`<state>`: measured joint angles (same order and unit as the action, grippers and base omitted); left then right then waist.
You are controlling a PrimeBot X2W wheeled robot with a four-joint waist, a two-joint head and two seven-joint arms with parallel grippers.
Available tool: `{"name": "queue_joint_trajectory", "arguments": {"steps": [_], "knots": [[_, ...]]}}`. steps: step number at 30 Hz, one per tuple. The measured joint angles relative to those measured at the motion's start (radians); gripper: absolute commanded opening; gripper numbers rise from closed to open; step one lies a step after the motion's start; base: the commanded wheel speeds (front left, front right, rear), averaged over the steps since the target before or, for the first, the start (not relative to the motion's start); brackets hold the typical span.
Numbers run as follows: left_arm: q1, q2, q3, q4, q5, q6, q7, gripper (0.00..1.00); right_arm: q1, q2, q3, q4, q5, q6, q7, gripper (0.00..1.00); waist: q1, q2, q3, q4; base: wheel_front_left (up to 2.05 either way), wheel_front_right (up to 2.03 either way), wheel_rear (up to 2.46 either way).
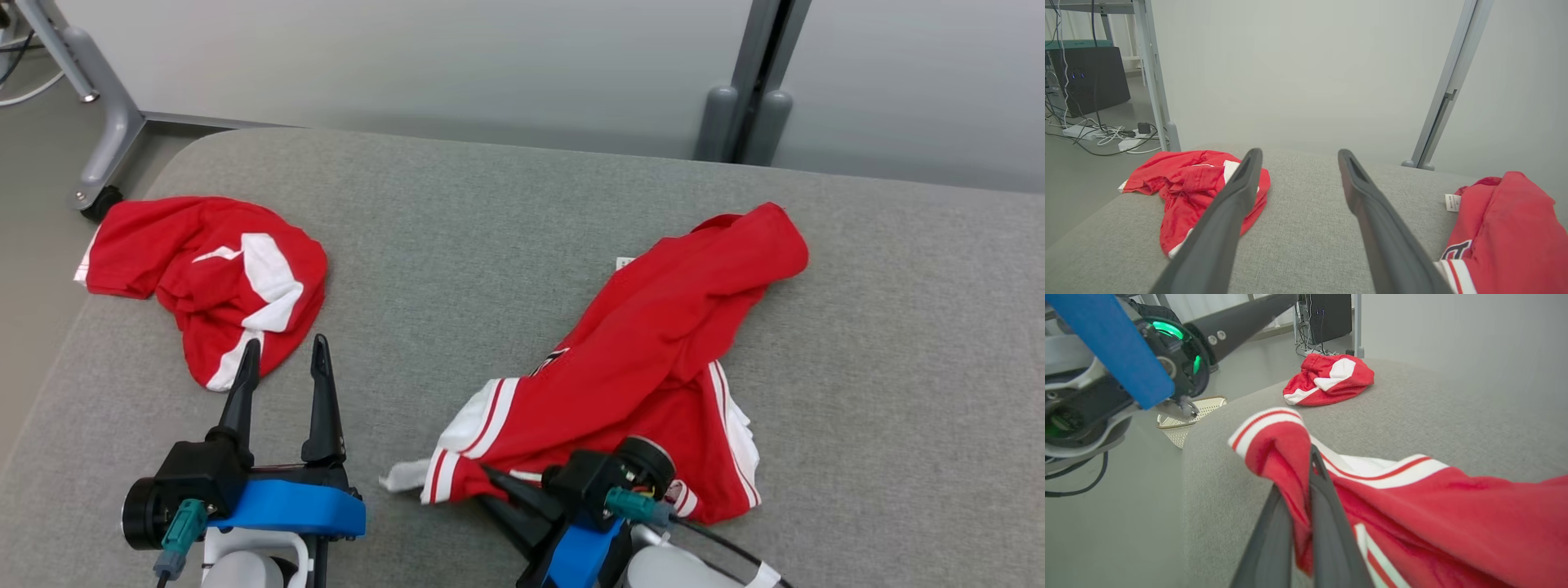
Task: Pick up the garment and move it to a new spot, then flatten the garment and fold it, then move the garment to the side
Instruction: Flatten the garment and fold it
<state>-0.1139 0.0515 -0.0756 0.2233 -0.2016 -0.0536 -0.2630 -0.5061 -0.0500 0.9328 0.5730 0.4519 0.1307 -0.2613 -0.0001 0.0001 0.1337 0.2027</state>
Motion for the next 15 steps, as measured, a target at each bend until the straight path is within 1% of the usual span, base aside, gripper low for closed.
{"name": "queue_joint_trajectory", "arguments": {"steps": [1, 2, 5, 7, 11, 15], "knots": [[0.000, 0.000, 0.000, 0.000, -0.001, 0.000, 0.000, 1.00, 0.006, 0.000, 0.011, -0.001, 0.003, 0.000, 0.000, 0.23, 0.0000, 0.0000, 0.000, -0.004, 0.00, 0.00, 0.00], [0.000, 0.000, 0.000, 0.001, -0.001, 0.000, 0.000, 1.00, 0.011, 0.000, 0.021, -0.005, 0.010, 0.000, 0.000, 1.00, 0.0000, 0.0000, -0.001, -0.009, 0.00, 0.00, 0.00], [-0.001, 0.000, 0.001, 0.002, -0.001, 0.000, 0.000, 1.00, 0.020, 0.000, 0.031, -0.019, 0.013, 0.000, 0.000, 1.00, 0.0000, 0.0000, -0.005, -0.024, 0.00, 0.00, 0.00], [-0.001, 0.000, 0.004, 0.004, 0.000, -0.001, 0.000, 1.00, 0.020, 0.000, 0.007, -0.045, 0.006, 0.000, 0.000, 1.00, 0.0000, 0.0000, -0.012, -0.035, 0.00, 0.00, 0.00], [0.004, 0.000, 0.011, 0.004, 0.006, -0.006, 0.000, 1.00, 0.028, 0.000, -0.080, -0.099, -0.035, 0.000, -0.001, 1.00, 0.0000, 0.0000, -0.029, -0.054, 0.00, 0.00, 0.00], [0.015, 0.000, 0.024, 0.001, 0.009, -0.006, 0.000, 1.00, 0.050, 0.000, -0.200, -0.120, -0.107, 0.000, -0.001, 1.00, 0.0000, 0.0000, -0.045, -0.071, 0.00, 0.00, 0.00]]}}
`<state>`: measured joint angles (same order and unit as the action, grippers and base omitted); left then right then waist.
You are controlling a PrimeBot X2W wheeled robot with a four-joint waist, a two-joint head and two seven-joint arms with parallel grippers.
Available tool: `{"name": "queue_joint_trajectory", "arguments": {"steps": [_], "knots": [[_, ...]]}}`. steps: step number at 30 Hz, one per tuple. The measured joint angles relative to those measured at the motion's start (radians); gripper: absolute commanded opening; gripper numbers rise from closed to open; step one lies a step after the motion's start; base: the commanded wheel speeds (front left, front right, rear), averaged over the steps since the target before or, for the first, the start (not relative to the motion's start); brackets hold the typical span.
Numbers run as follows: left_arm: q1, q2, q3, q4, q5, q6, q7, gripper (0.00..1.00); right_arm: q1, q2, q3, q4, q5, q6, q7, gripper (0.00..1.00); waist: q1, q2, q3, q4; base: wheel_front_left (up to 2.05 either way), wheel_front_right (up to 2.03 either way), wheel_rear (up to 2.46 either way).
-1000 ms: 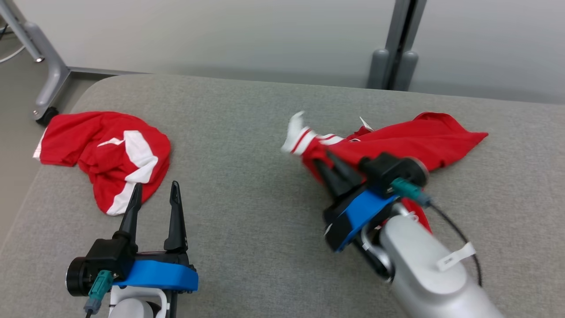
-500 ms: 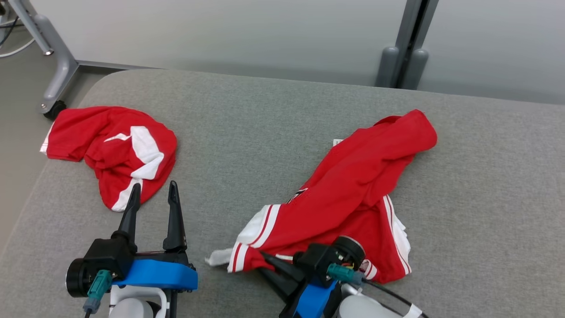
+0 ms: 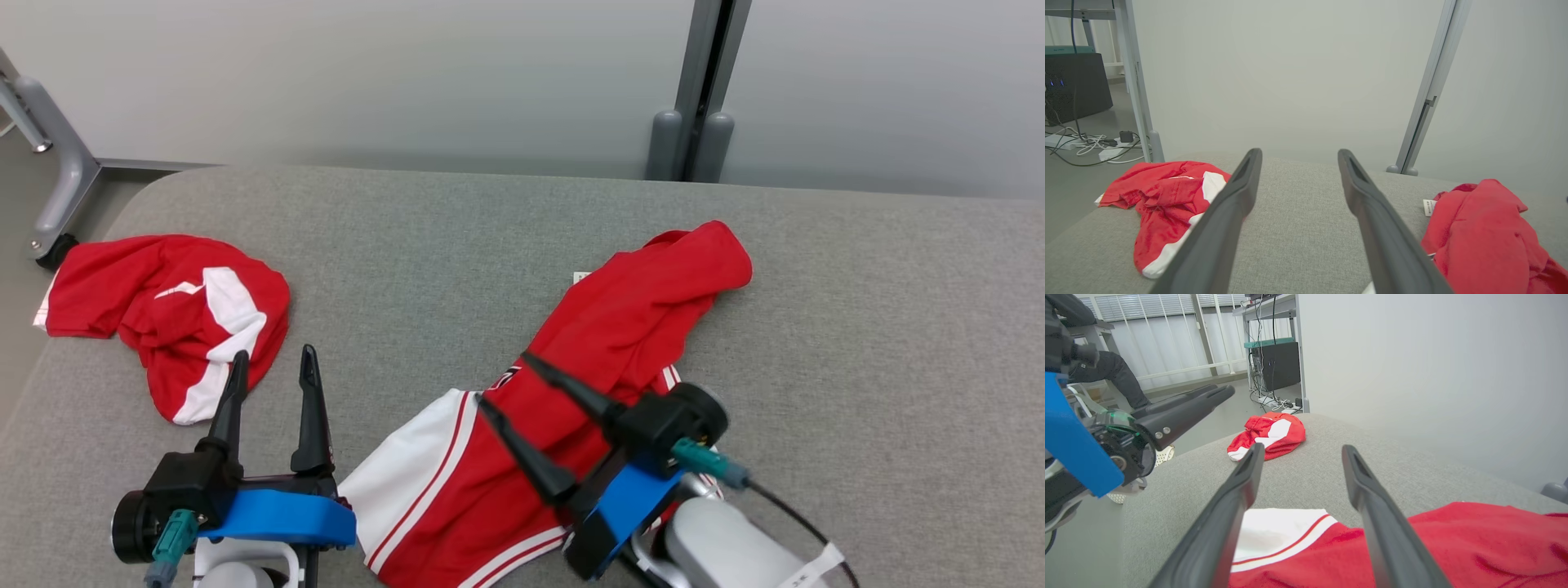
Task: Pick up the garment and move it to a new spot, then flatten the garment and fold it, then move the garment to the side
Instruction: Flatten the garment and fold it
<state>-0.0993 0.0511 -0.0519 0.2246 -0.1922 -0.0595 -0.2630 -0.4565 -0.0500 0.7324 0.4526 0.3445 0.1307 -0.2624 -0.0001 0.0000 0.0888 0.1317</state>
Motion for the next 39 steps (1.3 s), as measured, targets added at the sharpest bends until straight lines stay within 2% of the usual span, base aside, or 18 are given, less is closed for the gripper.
{"name": "queue_joint_trajectory", "arguments": {"steps": [4, 11, 17, 22, 28, 35, 39], "knots": [[0.016, 0.000, 0.005, -0.004, 0.002, -0.002, 0.000, 1.00, 0.016, -0.005, -0.145, -0.017, -0.069, 0.000, 0.000, 1.00, 0.0000, 0.0000, -0.010, -0.010, 0.00, 0.00, 0.00], [0.016, 0.000, 0.006, -0.022, 0.007, -0.002, 0.000, 1.00, -0.005, -0.072, -0.401, -0.024, -0.153, 0.000, 0.001, 1.00, 0.0001, 0.0000, 0.011, -0.013, 0.00, 0.00, 0.00], [-0.002, 0.000, 0.001, -0.030, 0.000, -0.002, 0.000, 1.00, -0.107, -0.132, -0.522, -0.023, -0.207, 0.000, 0.059, 1.00, 0.0001, 0.0000, 0.052, -0.005, 0.00, 0.00, 0.00], [-0.031, 0.000, -0.022, -0.038, -0.015, 0.006, 0.000, 1.00, -0.207, -0.181, -0.551, -0.008, -0.233, 0.000, 0.128, 1.00, 0.0001, 0.0000, 0.099, 0.011, 0.00, 0.00, 0.00], [-0.078, 0.000, -0.054, -0.044, -0.038, 0.016, 0.000, 1.00, -0.316, -0.233, -0.561, 0.070, -0.245, 0.000, 0.211, 1.00, 0.0002, 0.0000, 0.161, 0.042, 0.00, 0.00, 0.00], [-0.128, 0.000, -0.093, -0.054, -0.066, 0.028, 0.000, 1.00, -0.385, -0.271, -0.543, 0.218, -0.247, 0.000, 0.271, 1.00, 0.0002, 0.0000, 0.227, 0.093, 0.00, 0.00, 0.00], [-0.154, 0.000, -0.122, -0.061, -0.084, 0.039, 0.000, 1.00, -0.417, -0.287, -0.518, 0.356, -0.236, 0.000, 0.300, 1.00, 0.0003, 0.0000, 0.266, 0.133, 0.00, 0.00, 0.00]]}}
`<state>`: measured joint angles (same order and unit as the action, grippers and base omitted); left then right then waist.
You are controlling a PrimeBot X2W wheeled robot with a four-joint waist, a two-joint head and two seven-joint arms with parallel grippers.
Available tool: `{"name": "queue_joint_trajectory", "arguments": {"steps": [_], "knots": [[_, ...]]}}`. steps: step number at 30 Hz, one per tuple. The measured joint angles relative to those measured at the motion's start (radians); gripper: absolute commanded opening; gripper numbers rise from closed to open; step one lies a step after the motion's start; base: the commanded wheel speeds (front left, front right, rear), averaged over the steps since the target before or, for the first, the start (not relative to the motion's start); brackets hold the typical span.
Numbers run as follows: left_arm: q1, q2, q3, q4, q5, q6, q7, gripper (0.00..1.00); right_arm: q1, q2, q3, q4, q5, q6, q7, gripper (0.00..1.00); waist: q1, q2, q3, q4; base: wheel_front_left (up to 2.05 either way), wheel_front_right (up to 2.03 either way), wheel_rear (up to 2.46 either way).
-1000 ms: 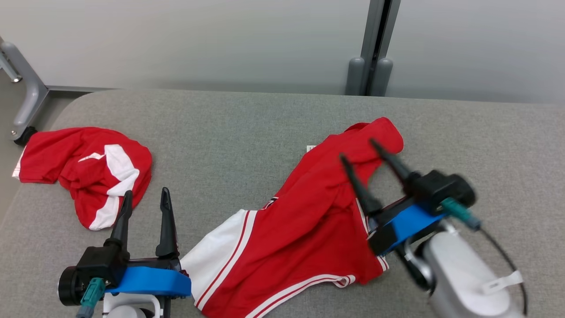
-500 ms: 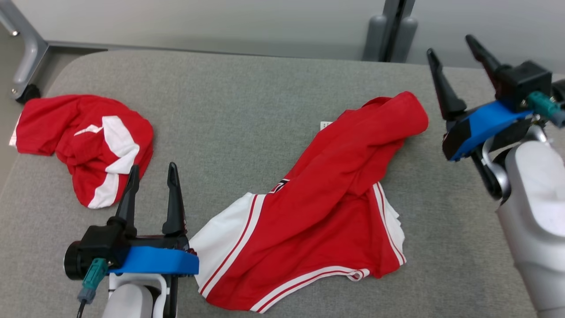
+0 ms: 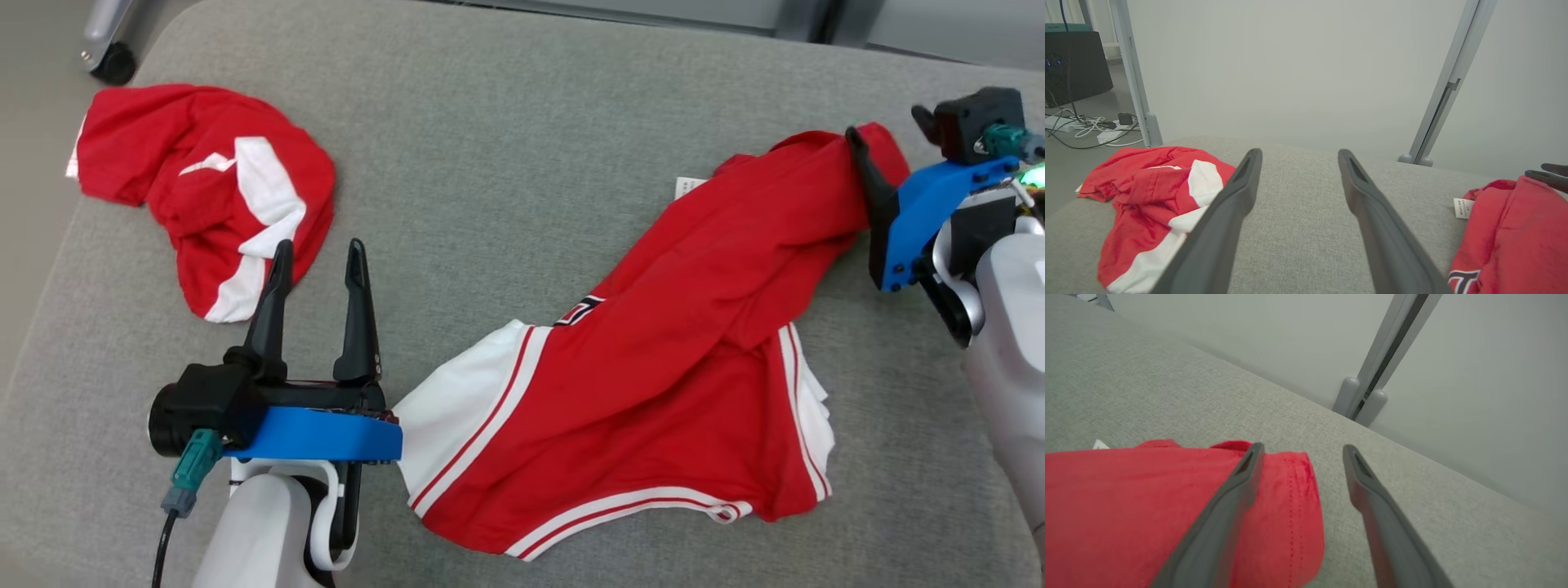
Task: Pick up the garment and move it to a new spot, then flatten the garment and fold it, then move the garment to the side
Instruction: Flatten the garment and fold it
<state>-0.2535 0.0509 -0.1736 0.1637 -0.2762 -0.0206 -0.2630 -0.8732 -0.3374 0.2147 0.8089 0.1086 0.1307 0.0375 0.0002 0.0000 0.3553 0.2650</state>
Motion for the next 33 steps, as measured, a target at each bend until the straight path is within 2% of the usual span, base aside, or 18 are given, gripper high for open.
{"name": "queue_joint_trajectory", "arguments": {"steps": [8, 9, 10, 11, 12, 16, 24, 31, 33], "knots": [[-0.011, 0.000, -0.021, -0.001, -0.015, 0.013, 0.000, 1.00, -0.018, 0.003, 0.050, 0.175, 0.046, 0.000, 0.008, 1.00, 0.0000, 0.0000, 0.027, 0.043, 0.00, 0.00, 0.00], [-0.011, 0.000, -0.022, -0.001, -0.015, 0.013, 0.000, 1.00, -0.025, 0.004, 0.056, 0.187, 0.057, 0.000, 0.006, 0.79, 0.0000, 0.0000, 0.027, 0.045, 0.00, 0.00, 0.00], [-0.011, 0.000, -0.022, 0.000, -0.015, 0.014, 0.000, 1.00, -0.028, 0.009, 0.060, 0.204, 0.071, 0.000, 0.009, 0.36, -0.0001, 0.0000, 0.026, 0.045, 0.00, 0.00, 0.00], [-0.011, 0.000, -0.022, 0.001, -0.015, 0.015, 0.000, 1.00, -0.029, 0.015, 0.064, 0.216, 0.088, 0.000, 0.015, 0.36, -0.0001, 0.0000, 0.025, 0.045, 0.00, 0.00, 0.00], [-0.011, 0.000, -0.022, 0.002, -0.015, 0.015, 0.000, 1.00, -0.031, 0.020, 0.067, 0.225, 0.112, 0.000, 0.019, 0.00, -0.0001, 0.0000, 0.023, 0.045, 0.00, 0.00, 0.00], [-0.011, 0.000, -0.010, 0.005, -0.014, 0.020, 0.000, 1.00, -0.039, 0.031, 0.096, 0.239, 0.156, 0.000, -0.013, 0.00, -0.0002, 0.0000, 0.010, 0.037, 0.00, 0.00, 0.00], [0.034, 0.000, 0.035, 0.021, 0.022, 0.009, 0.000, 1.00, -0.026, 0.021, 0.103, 0.204, 0.222, 0.000, -0.215, 0.00, -0.0002, 0.0000, -0.051, -0.023, 0.00, 0.00, 0.00], [0.088, 0.000, 0.067, 0.027, 0.048, -0.008, 0.000, 1.00, 0.125, 0.002, 0.095, 0.094, 0.284, 0.000, -0.287, 0.00, -0.0003, 0.0000, -0.133, -0.101, 0.00, 0.00, 0.00], [0.113, 0.000, 0.074, 0.028, 0.051, -0.011, 0.000, 1.00, 0.228, -0.007, 0.063, 0.021, 0.308, 0.000, -0.295, 0.00, -0.0004, 0.0000, -0.170, -0.134, 0.00, 0.00, 0.00]]}}
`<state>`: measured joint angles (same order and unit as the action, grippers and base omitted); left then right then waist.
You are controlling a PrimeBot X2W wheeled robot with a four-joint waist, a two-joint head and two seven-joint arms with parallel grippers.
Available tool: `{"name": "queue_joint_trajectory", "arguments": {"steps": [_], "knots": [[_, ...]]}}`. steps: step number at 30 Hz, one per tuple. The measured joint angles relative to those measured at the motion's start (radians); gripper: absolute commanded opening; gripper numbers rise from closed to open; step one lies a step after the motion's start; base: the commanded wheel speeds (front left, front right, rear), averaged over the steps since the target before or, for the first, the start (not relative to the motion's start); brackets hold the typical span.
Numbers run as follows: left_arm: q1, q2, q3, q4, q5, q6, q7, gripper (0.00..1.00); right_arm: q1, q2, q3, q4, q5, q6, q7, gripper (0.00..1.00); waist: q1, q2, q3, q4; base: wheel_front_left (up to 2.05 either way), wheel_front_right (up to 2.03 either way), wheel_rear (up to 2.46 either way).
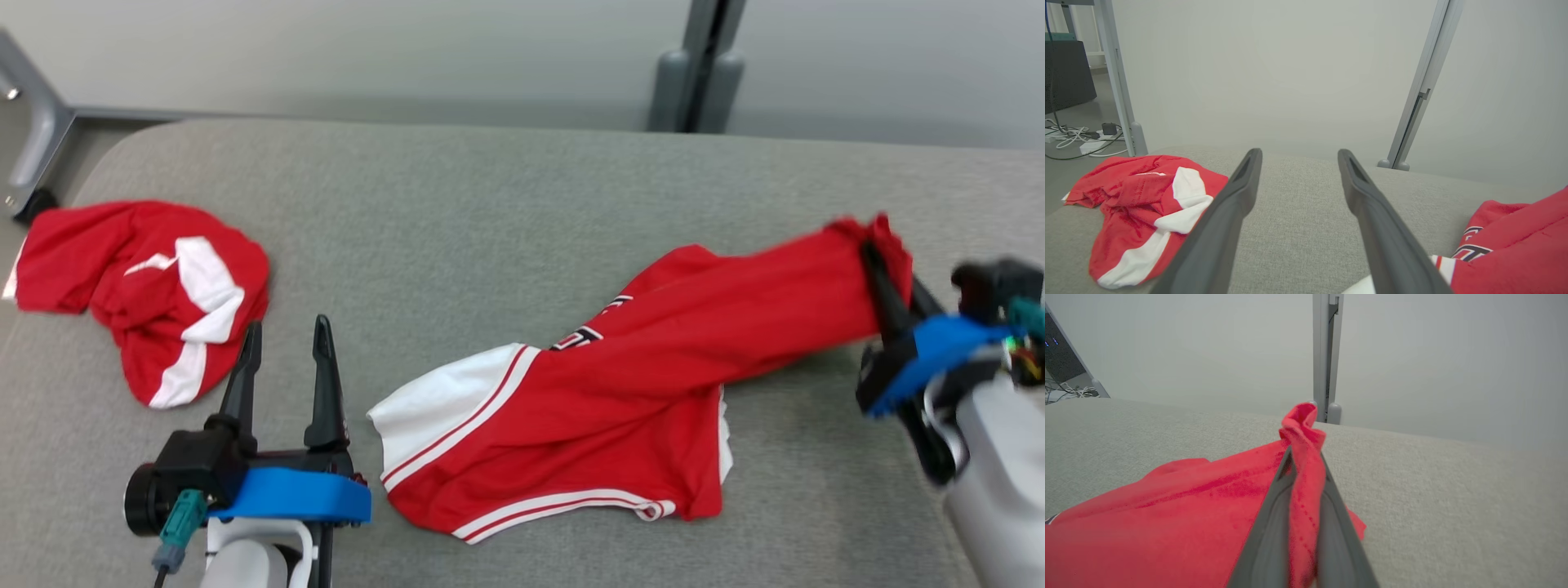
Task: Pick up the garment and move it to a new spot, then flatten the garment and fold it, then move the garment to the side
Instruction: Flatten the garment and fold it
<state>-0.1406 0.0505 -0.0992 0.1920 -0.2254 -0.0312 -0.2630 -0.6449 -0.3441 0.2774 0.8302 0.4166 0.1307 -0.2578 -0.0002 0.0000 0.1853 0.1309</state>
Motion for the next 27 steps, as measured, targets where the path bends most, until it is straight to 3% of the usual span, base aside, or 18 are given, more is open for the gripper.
{"name": "queue_joint_trajectory", "arguments": {"steps": [7, 14, 16, 17, 27], "knots": [[0.052, 0.000, 0.004, -0.001, 0.007, -0.005, 0.000, 1.00, 0.299, 0.005, -0.134, -0.171, 0.007, 0.000, -0.003, 0.00, 0.0000, 0.0000, -0.070, -0.067, 0.00, 0.00, 0.00], [0.068, 0.000, 0.001, -0.002, 0.010, -0.006, 0.000, 1.00, 0.548, 0.072, -0.294, -0.318, -0.034, 0.000, 0.037, 0.00, -0.0001, 0.0001, -0.099, -0.094, 0.00, 0.00, 0.00], [0.068, 0.000, 0.000, -0.002, 0.010, -0.009, 0.000, 1.00, 0.586, 0.095, -0.327, -0.349, -0.055, 0.000, 0.055, 0.49, 0.0000, 0.0001, -0.099, -0.095, 0.00, 0.00, 0.00], [0.068, 0.000, 0.000, -0.002, 0.010, -0.009, 0.000, 1.00, 0.596, 0.106, -0.341, -0.370, -0.067, 0.000, 0.061, 1.00, 0.0000, 0.0000, -0.099, -0.096, 0.00, 0.00, 0.00], [0.069, 0.000, 0.015, -0.001, 0.017, -0.018, 0.000, 1.00, 0.604, 0.215, -0.408, -0.602, -0.219, 0.000, 0.047, 1.00, 0.0001, 0.0000, -0.107, -0.101, 0.00, 0.00, 0.00]]}}
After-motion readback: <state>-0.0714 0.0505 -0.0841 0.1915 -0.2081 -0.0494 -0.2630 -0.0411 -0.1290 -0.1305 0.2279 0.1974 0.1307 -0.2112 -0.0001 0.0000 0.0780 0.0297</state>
